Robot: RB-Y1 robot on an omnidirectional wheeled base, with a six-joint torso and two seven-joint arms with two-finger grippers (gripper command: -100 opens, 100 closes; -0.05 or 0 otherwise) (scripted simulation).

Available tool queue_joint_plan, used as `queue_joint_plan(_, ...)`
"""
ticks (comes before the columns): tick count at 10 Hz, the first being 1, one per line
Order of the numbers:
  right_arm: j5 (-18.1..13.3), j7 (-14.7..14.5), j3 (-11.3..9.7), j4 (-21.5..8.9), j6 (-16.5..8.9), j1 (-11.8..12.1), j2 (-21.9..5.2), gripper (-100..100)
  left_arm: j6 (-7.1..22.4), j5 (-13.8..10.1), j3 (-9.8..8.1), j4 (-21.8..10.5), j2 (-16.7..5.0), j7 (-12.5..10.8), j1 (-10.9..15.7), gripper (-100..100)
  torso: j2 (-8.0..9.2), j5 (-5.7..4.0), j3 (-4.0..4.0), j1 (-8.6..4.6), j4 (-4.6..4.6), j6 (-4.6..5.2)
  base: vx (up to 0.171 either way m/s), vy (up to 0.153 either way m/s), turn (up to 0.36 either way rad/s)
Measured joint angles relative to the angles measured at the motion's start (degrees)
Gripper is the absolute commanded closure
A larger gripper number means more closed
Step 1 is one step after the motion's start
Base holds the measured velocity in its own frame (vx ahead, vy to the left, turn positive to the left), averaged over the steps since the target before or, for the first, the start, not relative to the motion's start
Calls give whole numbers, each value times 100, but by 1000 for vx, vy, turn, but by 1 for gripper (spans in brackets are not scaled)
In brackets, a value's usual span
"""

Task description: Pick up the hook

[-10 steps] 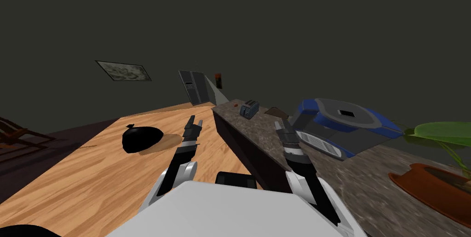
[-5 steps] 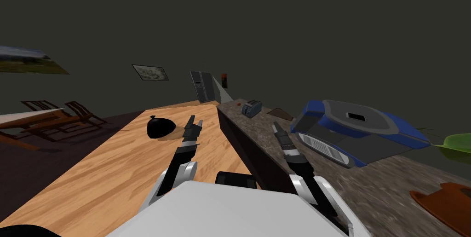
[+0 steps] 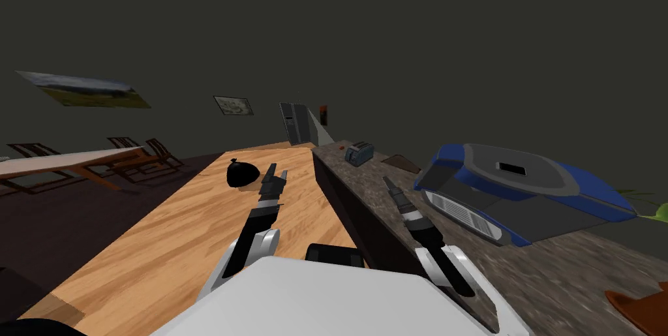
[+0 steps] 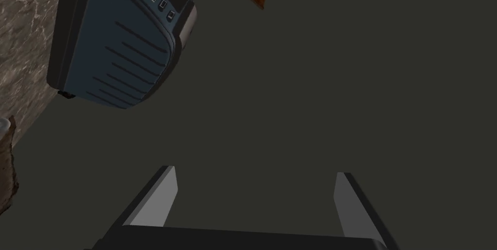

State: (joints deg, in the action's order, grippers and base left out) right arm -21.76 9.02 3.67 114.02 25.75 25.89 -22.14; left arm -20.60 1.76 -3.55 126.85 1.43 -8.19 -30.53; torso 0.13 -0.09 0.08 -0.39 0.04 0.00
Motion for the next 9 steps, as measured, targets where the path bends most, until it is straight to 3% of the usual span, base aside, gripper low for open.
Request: queue_joint_plan(9, -1314, 325, 96, -1356, 360, -270, -1313, -100, 0, 0, -1, 0, 0, 0, -2, 0, -11, 2, -6, 13, -2, 6, -56, -40, 207)
